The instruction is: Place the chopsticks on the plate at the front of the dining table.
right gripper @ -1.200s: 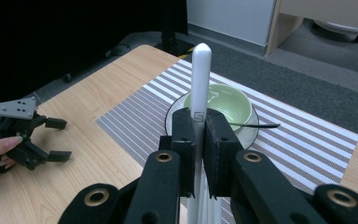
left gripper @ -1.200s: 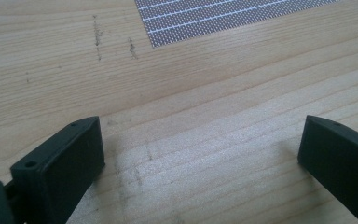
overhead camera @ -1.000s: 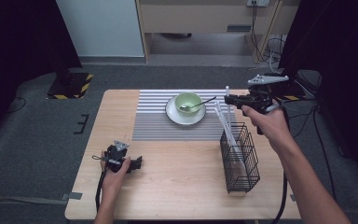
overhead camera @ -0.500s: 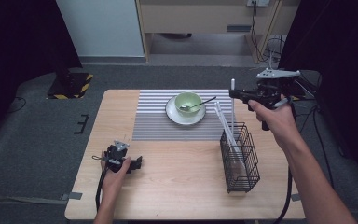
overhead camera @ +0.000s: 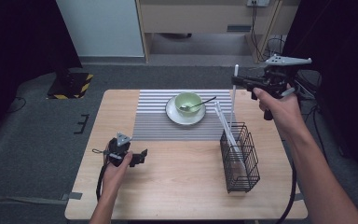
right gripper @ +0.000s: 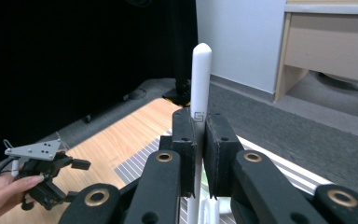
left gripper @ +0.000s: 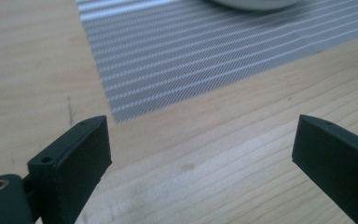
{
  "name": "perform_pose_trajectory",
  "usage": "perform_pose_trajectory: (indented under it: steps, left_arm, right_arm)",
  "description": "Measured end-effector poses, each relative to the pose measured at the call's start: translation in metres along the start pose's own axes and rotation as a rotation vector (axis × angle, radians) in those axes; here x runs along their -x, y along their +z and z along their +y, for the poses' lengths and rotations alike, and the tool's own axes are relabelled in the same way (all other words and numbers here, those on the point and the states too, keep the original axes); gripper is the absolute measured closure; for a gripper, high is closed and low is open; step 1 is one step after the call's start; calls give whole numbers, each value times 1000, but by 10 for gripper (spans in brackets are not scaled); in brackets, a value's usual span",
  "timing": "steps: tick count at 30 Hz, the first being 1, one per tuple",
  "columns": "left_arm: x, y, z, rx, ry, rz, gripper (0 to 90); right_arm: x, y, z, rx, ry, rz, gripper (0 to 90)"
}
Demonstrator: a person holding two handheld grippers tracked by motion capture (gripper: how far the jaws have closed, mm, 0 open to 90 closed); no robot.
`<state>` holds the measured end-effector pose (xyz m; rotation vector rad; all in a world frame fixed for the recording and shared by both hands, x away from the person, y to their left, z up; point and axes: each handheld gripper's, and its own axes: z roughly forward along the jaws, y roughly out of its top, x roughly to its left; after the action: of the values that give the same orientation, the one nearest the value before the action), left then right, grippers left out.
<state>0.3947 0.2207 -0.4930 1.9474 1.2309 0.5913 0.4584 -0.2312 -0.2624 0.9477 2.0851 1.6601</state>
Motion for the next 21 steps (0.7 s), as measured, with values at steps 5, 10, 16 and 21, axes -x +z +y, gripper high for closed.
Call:
perform_pose_trajectory:
  steps: [5, 10, 16, 21]
  left_arm:
    - [14, -5, 20, 45, 31, -12, 47]
    - [28, -4, 34, 65, 23, -51, 59]
    - [44, -3, 45, 117, 59, -166, 56]
    - [51, 2, 55, 163, 7, -229, 108]
  right_arm:
    - [-4, 3, 3, 26, 16, 27, 839]
    - [-10, 12, 3, 40, 29, 57, 839]
    - [-14, 31, -1, 47, 42, 95, 839]
    - [-18, 48, -6, 40, 56, 126, 839]
